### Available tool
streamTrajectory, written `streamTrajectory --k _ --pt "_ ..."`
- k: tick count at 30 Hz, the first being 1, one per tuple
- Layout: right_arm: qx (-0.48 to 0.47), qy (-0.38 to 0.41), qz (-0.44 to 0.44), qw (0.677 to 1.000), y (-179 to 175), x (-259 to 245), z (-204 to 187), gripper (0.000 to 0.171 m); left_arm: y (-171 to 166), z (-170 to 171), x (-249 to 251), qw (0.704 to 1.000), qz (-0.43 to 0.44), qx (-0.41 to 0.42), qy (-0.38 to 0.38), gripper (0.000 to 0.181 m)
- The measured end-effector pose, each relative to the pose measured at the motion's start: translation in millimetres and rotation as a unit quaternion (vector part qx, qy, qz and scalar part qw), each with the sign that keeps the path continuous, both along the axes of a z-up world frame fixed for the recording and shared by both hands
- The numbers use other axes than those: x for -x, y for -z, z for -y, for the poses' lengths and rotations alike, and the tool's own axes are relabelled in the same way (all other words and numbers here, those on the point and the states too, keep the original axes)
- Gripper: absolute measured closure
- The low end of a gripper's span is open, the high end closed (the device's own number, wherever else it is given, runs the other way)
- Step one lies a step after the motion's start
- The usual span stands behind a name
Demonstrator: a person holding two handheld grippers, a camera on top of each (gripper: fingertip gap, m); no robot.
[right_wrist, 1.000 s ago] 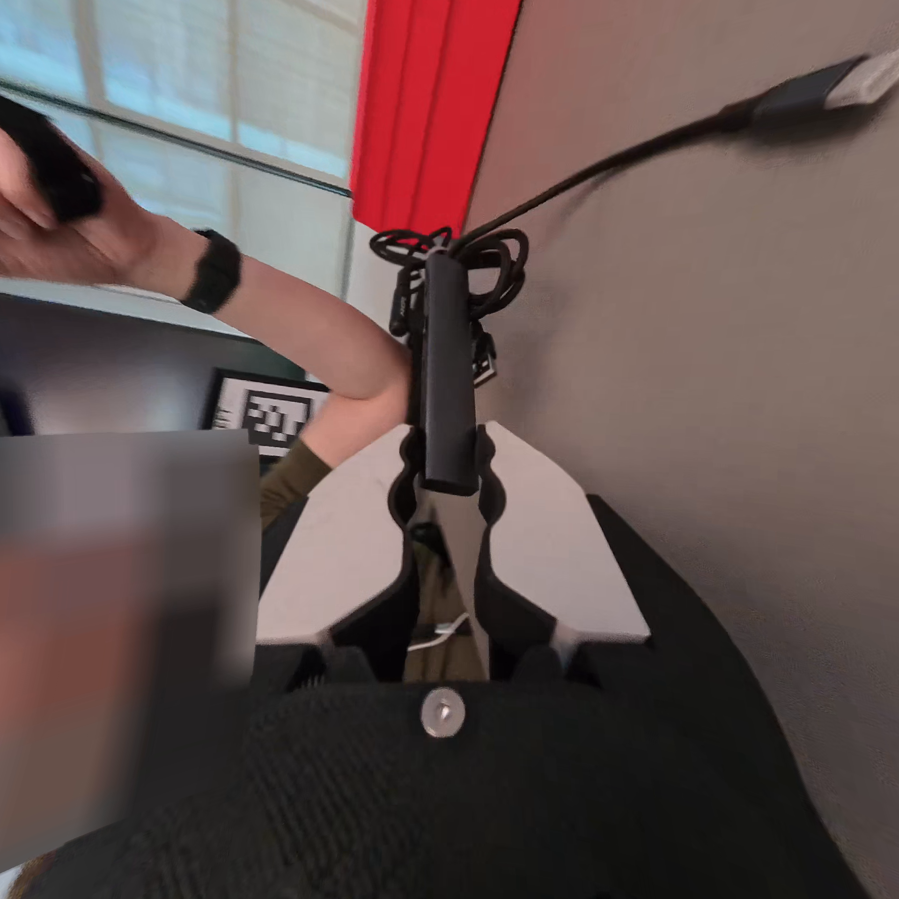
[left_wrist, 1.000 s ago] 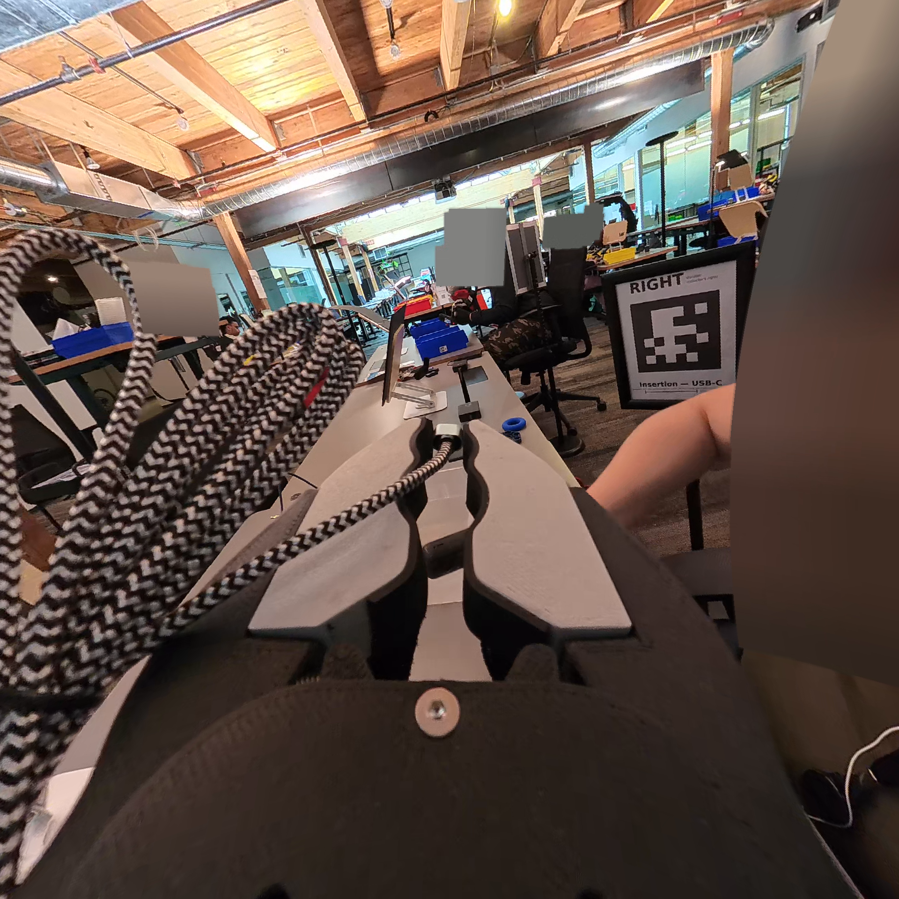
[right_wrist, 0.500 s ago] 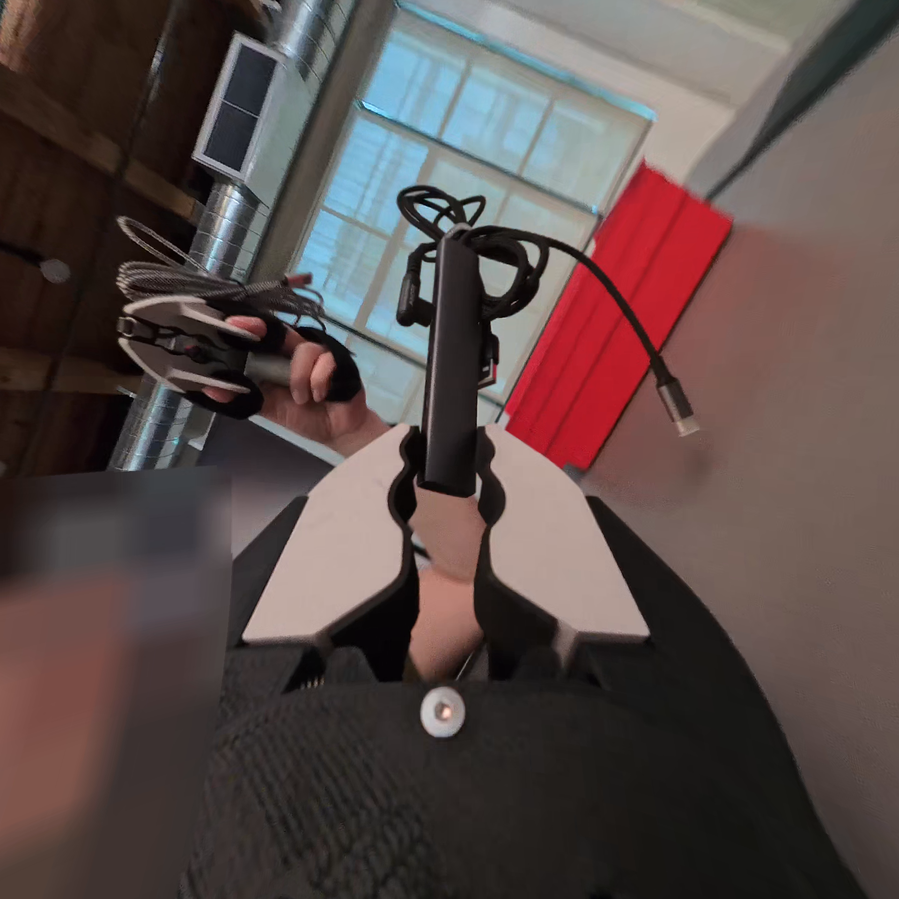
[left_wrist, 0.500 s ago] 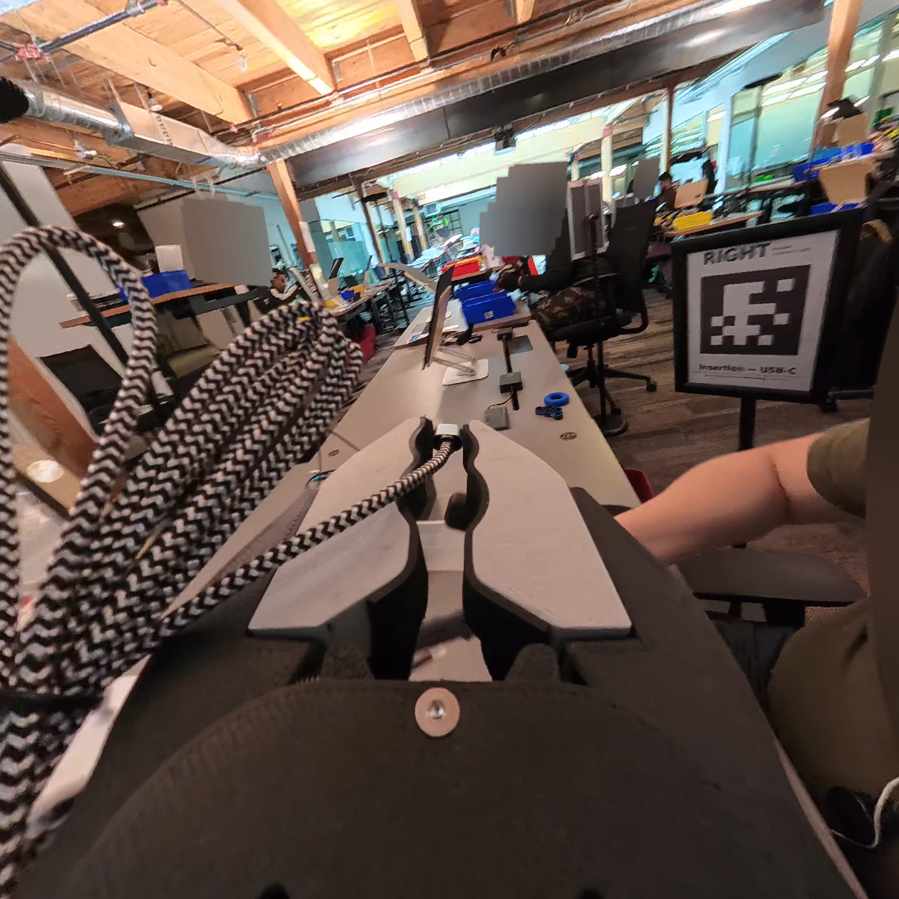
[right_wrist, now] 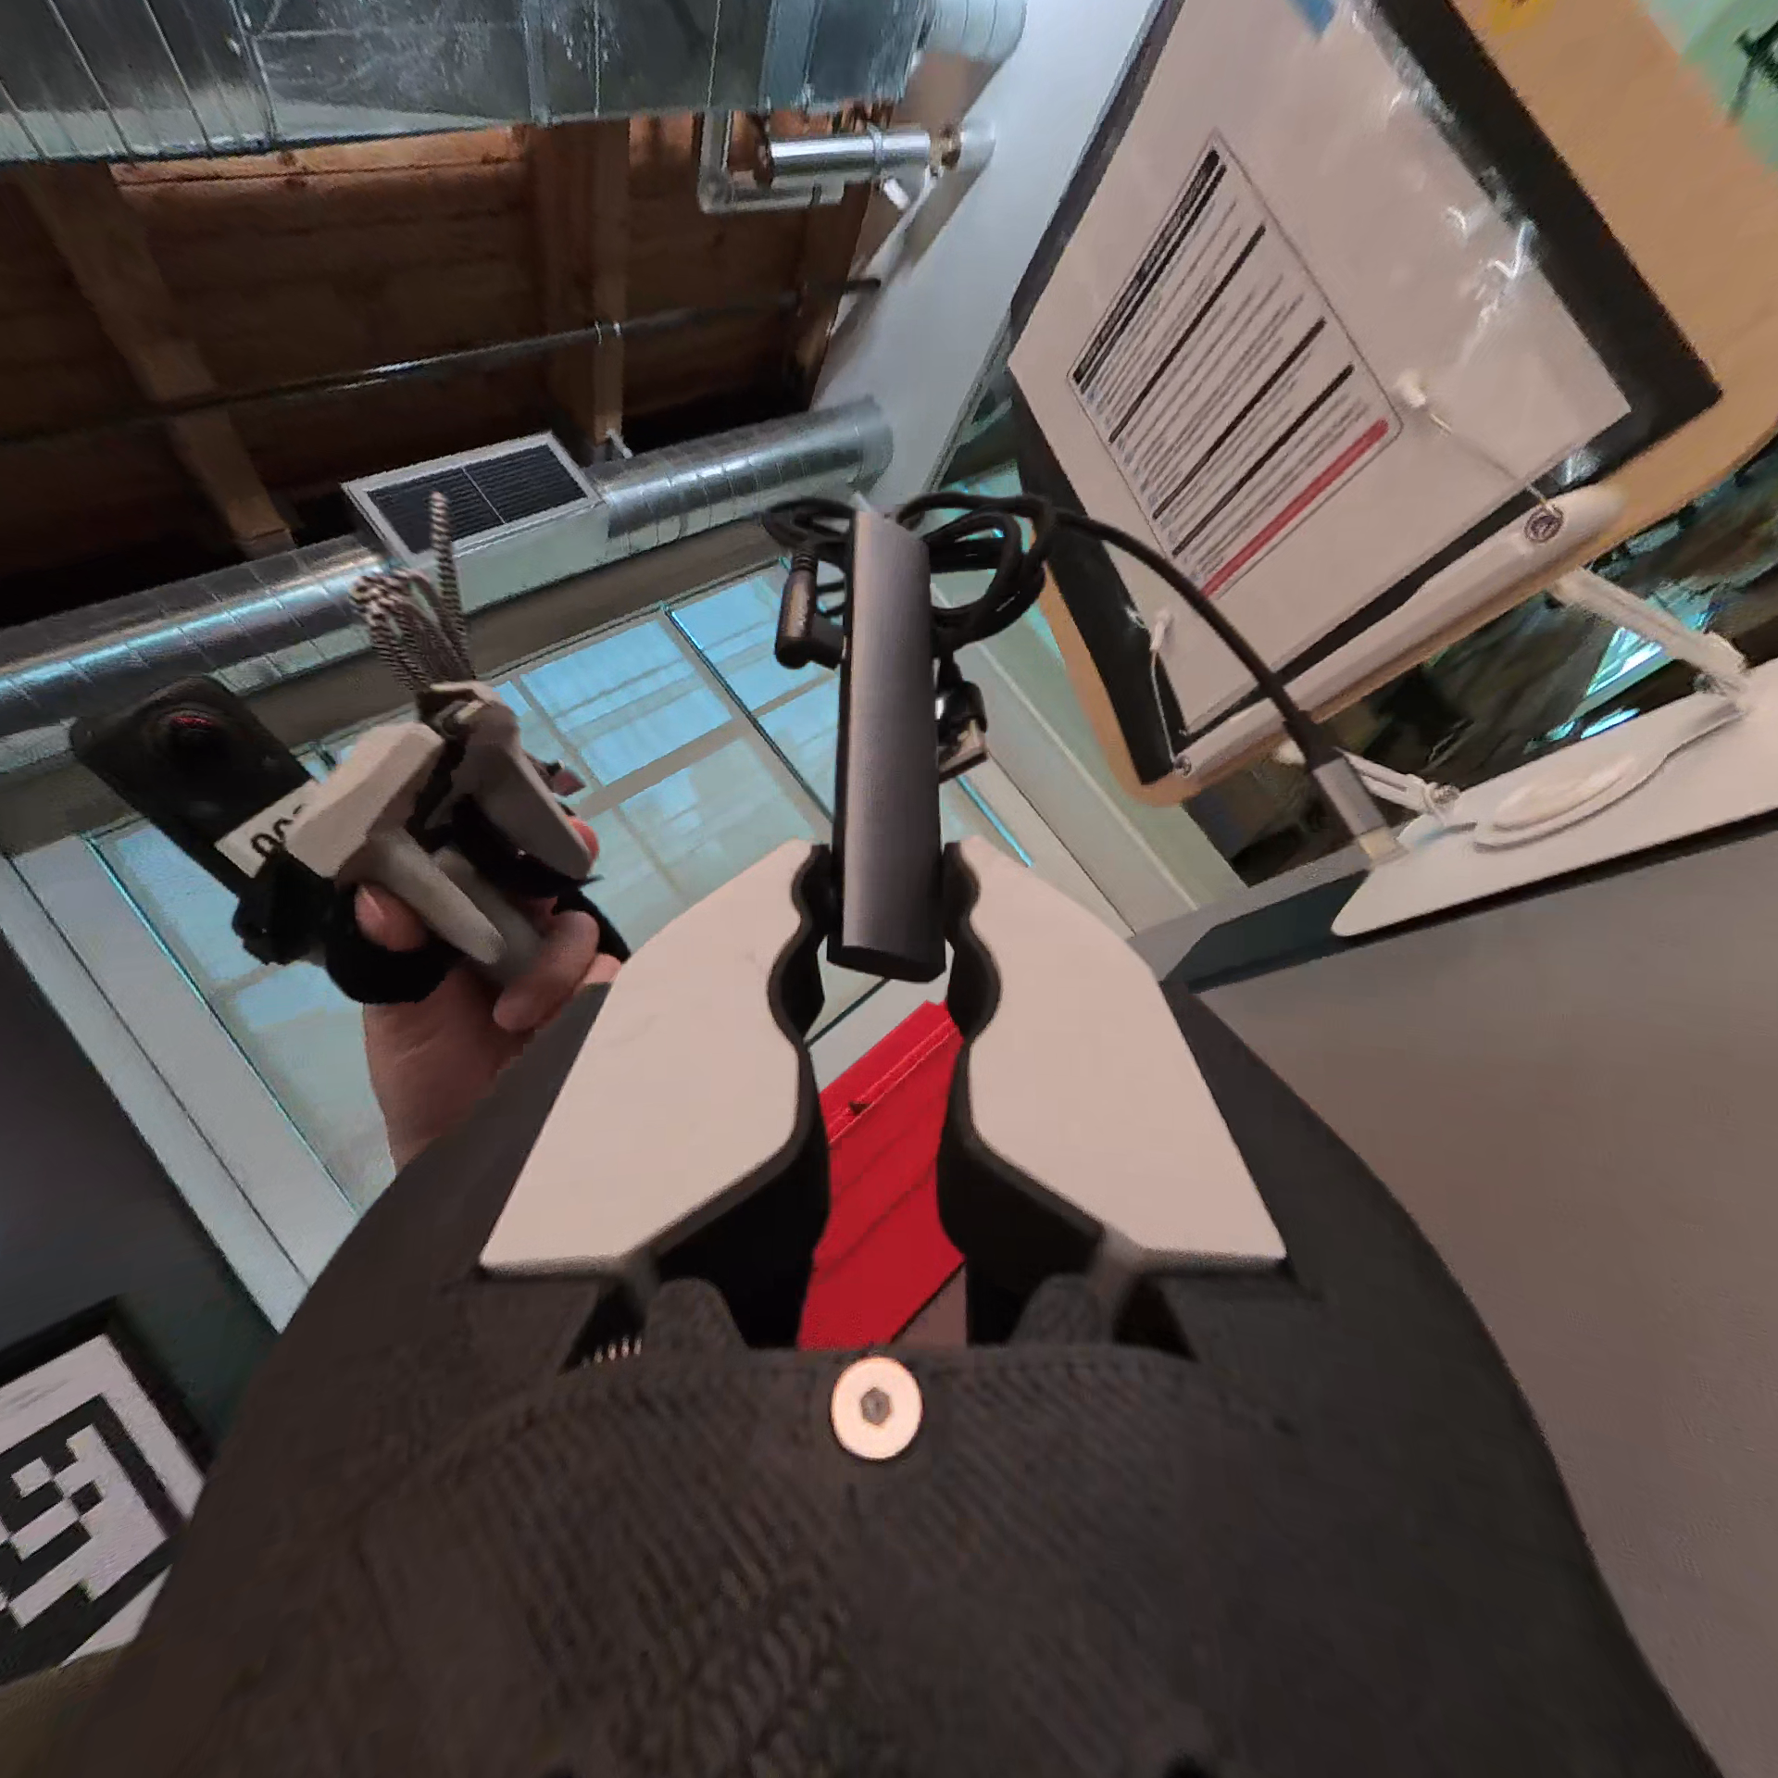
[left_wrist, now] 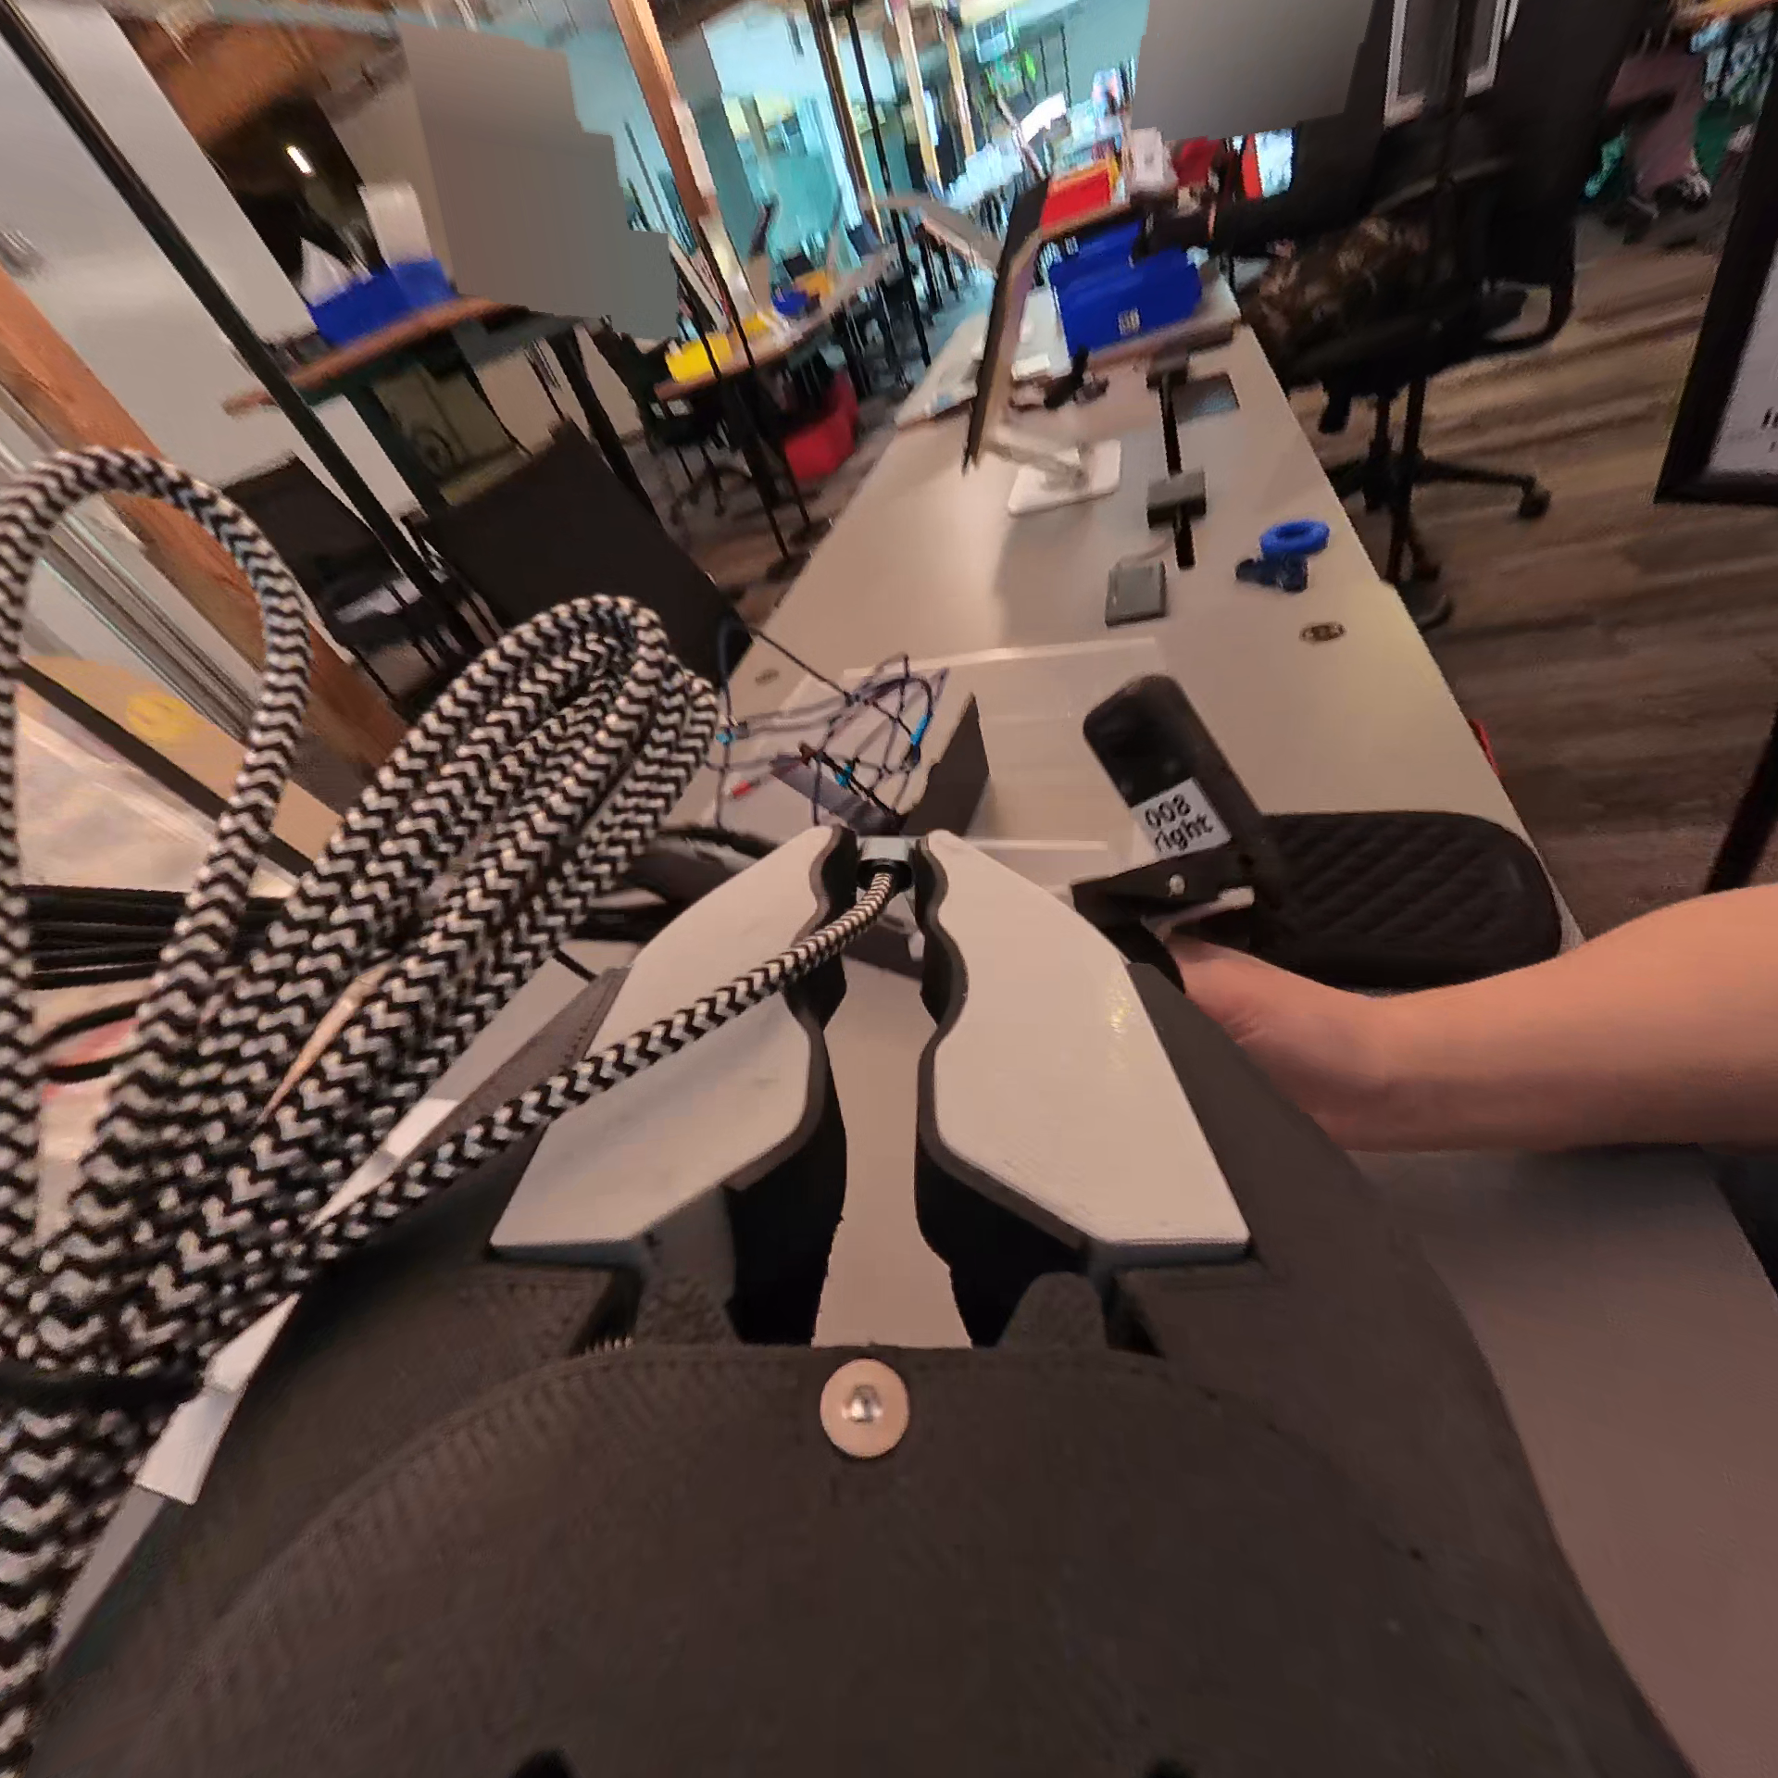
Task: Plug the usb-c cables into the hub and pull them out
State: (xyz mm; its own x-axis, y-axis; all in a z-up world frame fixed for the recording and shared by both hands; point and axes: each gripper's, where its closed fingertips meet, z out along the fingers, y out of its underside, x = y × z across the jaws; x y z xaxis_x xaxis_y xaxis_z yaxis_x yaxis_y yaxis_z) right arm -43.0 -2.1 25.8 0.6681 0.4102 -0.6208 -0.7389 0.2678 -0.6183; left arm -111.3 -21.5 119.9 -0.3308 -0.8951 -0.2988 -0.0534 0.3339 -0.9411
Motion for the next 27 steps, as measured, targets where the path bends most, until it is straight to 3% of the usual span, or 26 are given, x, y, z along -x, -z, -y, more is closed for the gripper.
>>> streamTrajectory --k 16,27 --pt "-0.025 -0.024 -0.149 0.988 26 18 -27 0.148 61 -22 -22 0.988 -0.129 -0.08 -0.034 0.171" --pt "-0.016 0.043 -0.079 0.996 26 15 -32 0.148 71 -45 -24 0.973 -0.143 -0.16 -0.087 0.171"
